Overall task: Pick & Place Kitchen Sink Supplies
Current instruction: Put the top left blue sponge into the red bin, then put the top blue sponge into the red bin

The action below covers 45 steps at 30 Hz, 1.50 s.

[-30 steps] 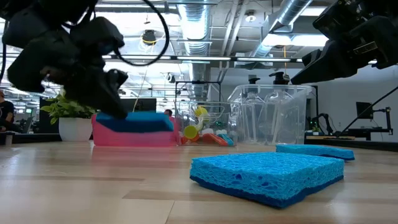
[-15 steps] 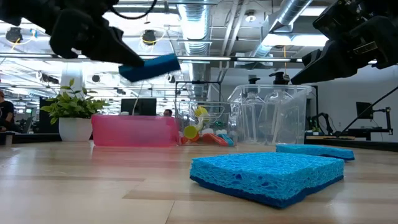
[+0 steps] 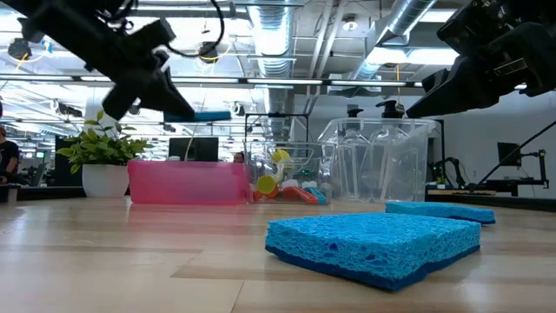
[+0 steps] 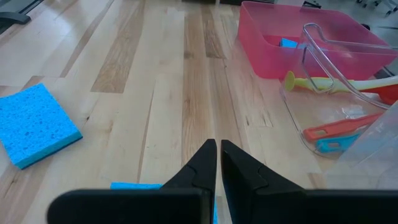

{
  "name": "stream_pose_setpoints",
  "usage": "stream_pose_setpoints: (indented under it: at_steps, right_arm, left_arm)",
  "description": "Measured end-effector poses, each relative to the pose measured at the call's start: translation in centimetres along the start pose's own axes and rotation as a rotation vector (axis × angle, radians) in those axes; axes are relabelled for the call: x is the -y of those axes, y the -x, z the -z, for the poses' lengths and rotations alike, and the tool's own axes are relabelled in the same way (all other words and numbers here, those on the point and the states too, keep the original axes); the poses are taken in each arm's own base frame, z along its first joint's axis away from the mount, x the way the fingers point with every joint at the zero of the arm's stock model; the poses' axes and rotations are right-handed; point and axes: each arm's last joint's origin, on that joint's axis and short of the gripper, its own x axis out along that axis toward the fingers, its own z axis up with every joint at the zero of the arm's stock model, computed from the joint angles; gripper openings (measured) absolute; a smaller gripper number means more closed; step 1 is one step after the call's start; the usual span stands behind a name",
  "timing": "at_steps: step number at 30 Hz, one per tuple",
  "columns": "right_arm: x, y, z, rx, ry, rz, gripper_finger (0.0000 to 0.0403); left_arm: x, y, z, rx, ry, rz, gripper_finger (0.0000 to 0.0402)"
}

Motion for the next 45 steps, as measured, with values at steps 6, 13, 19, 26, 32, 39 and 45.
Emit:
stream_pose_setpoints:
  at_steps: [6, 13, 19, 26, 32, 39, 45]
  right_arm:
    - [0.0, 0.0, 0.0, 0.0, 0.0, 0.0, 0.0016]
    - [0.0, 0.0, 0.0, 0.0, 0.0, 0.0, 0.0016]
    - [0.0, 0.0, 0.0, 0.0, 0.0, 0.0, 0.0016]
    - [0.0, 0.0, 0.0, 0.0, 0.0, 0.0, 0.0016]
    - [0.0, 0.0, 0.0, 0.0, 0.0, 0.0, 0.0016]
    - [0.0, 0.0, 0.0, 0.0, 0.0, 0.0, 0.0016]
    - [0.0, 0.0, 0.0, 0.0, 0.001, 0.0, 0.0016]
  left_arm:
    - [-1.7, -1.4, 0.9, -0.037, 0.06, 0.032, 0.0008]
    - [-3.6, -2.5, 2.0, -0.09, 0.123, -0.002, 0.0018]
    - [-4.6, -3.0, 2.7, -0.099, 0.123, 0.021, 0.0031]
    - [-4.7, -3.0, 2.8, -0.099, 0.114, 0.024, 0.0079]
    - [-4.6, -3.0, 2.8, -0.102, 0.117, 0.03, 0.0126]
    - [-3.4, -2.7, 1.9, 0.029, 0.187, 0.272, 0.0142]
    - [-1.2, -1.8, 0.3, 0.141, 0.159, 0.42, 0.0134]
